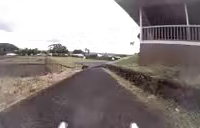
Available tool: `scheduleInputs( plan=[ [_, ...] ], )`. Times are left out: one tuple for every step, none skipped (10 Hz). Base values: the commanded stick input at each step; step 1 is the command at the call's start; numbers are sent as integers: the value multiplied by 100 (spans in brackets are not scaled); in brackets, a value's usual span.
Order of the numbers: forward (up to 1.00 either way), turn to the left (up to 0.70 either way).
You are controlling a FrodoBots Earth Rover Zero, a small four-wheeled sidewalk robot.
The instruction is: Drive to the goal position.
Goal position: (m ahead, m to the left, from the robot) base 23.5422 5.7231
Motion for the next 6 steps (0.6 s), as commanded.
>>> scheduleInputs(
  plan=[
    [85, 14],
    [85, 0],
    [85, 0],
    [85, 0],
    [85, 0],
    [85, 0]
  ],
)
